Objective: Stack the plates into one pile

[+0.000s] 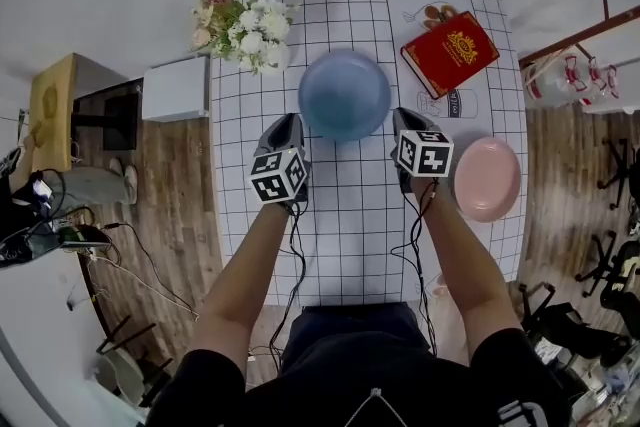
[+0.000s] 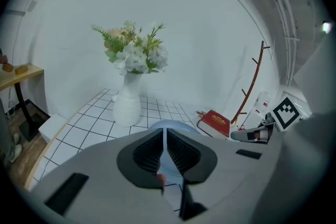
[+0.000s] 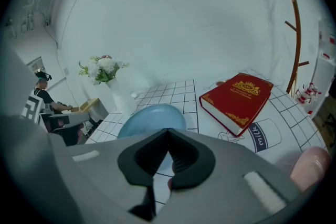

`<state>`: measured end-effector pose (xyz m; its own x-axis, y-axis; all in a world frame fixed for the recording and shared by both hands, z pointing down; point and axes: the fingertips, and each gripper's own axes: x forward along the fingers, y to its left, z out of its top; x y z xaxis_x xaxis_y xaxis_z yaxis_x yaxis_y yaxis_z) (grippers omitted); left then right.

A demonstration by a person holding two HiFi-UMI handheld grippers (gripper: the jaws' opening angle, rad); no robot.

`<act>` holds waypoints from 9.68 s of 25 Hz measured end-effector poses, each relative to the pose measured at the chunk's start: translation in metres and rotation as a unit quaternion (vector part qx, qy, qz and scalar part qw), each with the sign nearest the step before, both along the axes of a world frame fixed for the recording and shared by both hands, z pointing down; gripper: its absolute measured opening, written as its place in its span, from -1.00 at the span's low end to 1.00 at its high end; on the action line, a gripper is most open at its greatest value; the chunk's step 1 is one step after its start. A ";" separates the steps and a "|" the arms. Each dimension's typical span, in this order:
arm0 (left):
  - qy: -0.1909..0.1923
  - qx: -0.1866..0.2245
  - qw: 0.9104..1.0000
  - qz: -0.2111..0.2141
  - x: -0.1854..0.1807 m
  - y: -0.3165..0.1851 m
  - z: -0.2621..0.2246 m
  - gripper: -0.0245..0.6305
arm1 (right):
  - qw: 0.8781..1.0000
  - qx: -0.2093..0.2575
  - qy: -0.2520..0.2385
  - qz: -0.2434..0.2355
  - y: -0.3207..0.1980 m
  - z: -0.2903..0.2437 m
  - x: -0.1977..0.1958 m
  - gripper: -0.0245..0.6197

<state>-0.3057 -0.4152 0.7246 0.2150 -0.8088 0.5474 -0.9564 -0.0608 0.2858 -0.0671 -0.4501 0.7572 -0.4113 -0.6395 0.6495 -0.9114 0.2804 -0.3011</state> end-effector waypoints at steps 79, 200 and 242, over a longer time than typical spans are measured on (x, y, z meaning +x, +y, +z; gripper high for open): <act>0.130 -0.011 0.989 -0.074 -0.039 0.105 -0.131 -0.89 | 0.979 0.006 -0.178 0.098 0.113 -0.161 -0.034 -0.87; 0.133 -0.062 0.961 0.233 0.277 0.352 -0.153 -0.88 | 0.934 0.031 -0.064 0.349 0.505 -0.191 0.250 -0.83; -0.058 -0.156 0.980 0.113 0.393 0.140 0.068 -0.83 | 0.979 -0.093 0.086 0.157 0.216 0.041 0.386 -0.70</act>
<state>0.0871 -0.2755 0.7928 0.2911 -0.5380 0.7911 -0.9557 -0.2015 0.2146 0.3186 -0.2339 0.7987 -0.0871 -0.5804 0.8097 -0.9857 -0.0676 -0.1544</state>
